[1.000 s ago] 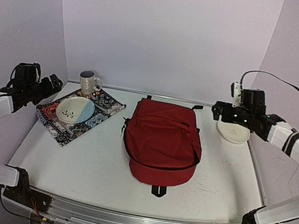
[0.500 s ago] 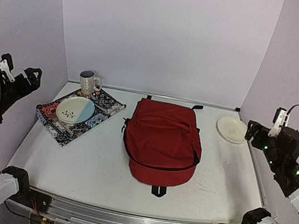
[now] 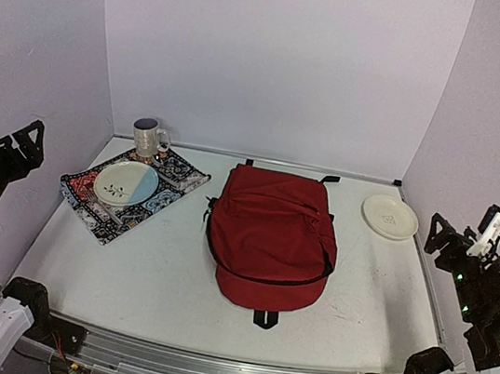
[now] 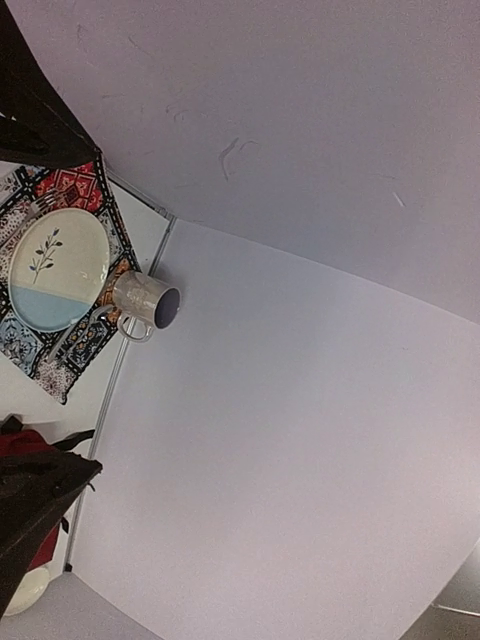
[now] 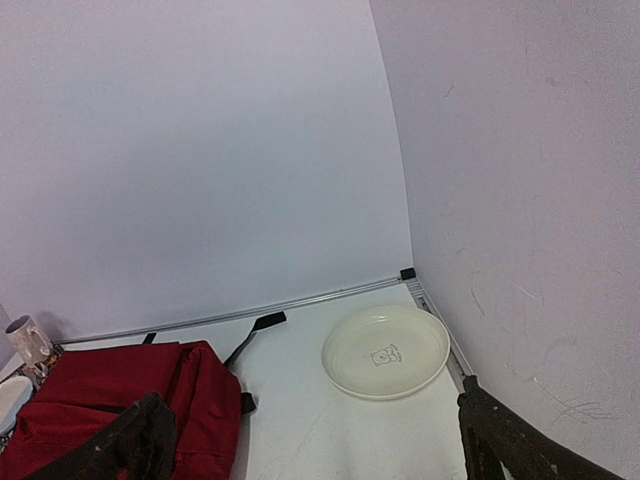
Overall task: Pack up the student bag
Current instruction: Reset both arms
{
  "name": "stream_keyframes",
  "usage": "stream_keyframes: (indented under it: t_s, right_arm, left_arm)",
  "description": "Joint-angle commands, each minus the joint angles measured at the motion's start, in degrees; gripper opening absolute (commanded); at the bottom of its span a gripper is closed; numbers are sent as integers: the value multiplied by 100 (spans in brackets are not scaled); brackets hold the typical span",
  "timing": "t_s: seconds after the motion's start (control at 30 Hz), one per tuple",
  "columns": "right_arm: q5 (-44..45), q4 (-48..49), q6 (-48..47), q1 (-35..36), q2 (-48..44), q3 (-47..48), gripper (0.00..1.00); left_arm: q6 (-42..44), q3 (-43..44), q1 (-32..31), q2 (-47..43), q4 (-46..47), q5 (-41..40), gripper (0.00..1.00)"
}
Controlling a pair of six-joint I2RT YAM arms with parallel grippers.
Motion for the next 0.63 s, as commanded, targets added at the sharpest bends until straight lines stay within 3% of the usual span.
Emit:
stream_keyframes:
  t_s: [0.0, 0.6]
  right_arm:
    - [-116, 207, -109, 4, -28, 0, 98]
    - [-132, 230, -219, -1, 135, -48, 98]
  left_arm:
    - [167, -83, -74, -4, -149, -154, 99]
    - [286, -124, -177, -36, -176, -111, 100]
